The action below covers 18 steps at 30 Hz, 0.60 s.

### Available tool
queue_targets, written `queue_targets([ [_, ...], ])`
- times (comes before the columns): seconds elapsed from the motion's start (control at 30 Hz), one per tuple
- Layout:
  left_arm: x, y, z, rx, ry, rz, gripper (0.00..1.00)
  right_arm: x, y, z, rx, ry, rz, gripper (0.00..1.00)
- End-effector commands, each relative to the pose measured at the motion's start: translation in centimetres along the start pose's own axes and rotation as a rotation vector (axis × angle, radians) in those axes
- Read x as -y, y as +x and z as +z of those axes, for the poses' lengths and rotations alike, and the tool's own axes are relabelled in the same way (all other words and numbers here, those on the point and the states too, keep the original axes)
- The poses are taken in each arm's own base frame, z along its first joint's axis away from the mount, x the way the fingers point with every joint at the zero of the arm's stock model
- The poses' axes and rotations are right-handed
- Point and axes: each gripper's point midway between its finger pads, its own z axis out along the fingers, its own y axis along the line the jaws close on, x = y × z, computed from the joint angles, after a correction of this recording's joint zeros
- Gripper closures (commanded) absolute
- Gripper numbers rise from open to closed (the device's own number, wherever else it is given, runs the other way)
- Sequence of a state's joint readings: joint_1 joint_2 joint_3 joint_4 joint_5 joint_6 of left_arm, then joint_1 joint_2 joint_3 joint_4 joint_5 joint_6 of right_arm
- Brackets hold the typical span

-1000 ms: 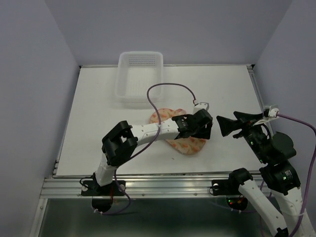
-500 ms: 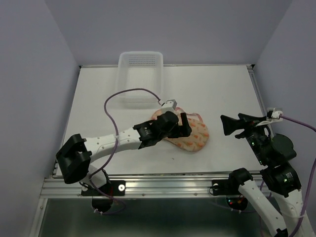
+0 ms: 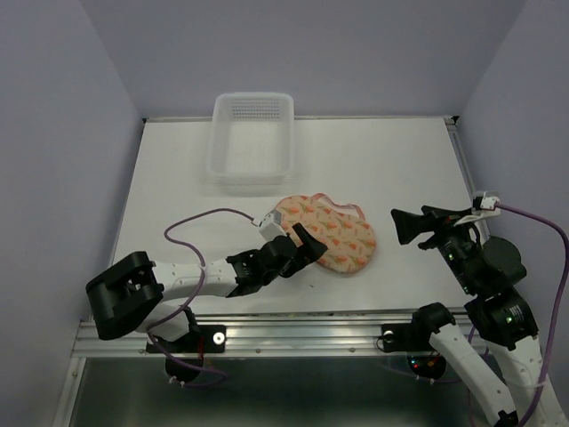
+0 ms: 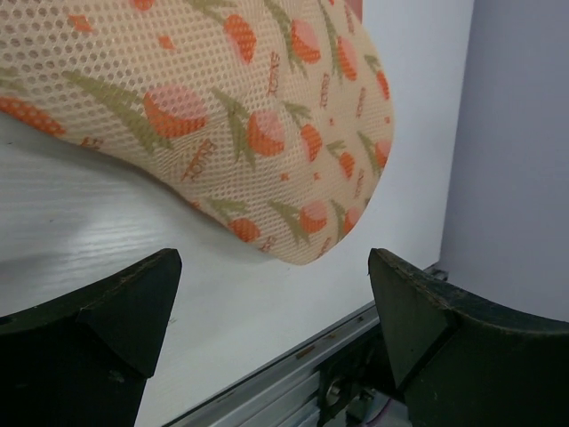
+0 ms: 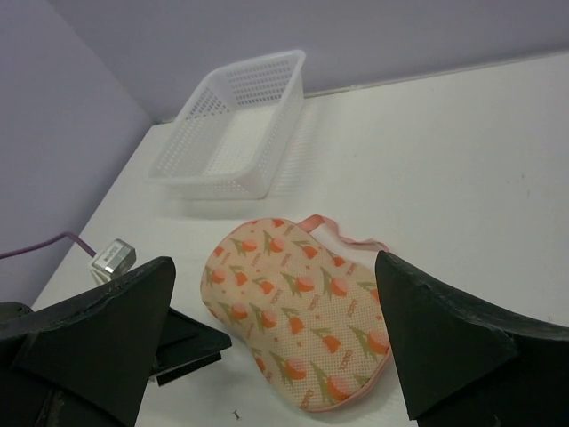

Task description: Unzip the laundry bag and remove the bra

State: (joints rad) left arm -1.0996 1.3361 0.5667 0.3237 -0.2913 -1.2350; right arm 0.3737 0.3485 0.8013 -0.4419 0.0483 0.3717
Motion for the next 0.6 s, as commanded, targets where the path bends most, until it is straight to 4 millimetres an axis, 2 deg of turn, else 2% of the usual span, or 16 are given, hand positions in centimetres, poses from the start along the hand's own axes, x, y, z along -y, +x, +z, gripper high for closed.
queue_targets([
  [0.0,1.6,-1.3,0.9,0.094,0.07,-0.155,0.02,-0.8,-0.5,-0.2,0.027,-0.045,0.009,0.0],
  [0.13,1.1,-0.6,2.3,0.097,0.041,-0.202,0.02,-1.0,-1.0,-0.5,0.045,-0.052,-0.001,0.0],
  [0.33,-0.7,0.5,2.3,0.111,0.001,-0.255,0.02,-1.1,-1.4,-0.7,0.053,-0.055,-0.013,0.0],
  [0.57,-2.8,-0.5,3.4,0.207,-0.061,-0.24,0.06,-1.1,-0.8,-0.1,0.024,-0.058,-0.008,0.0],
])
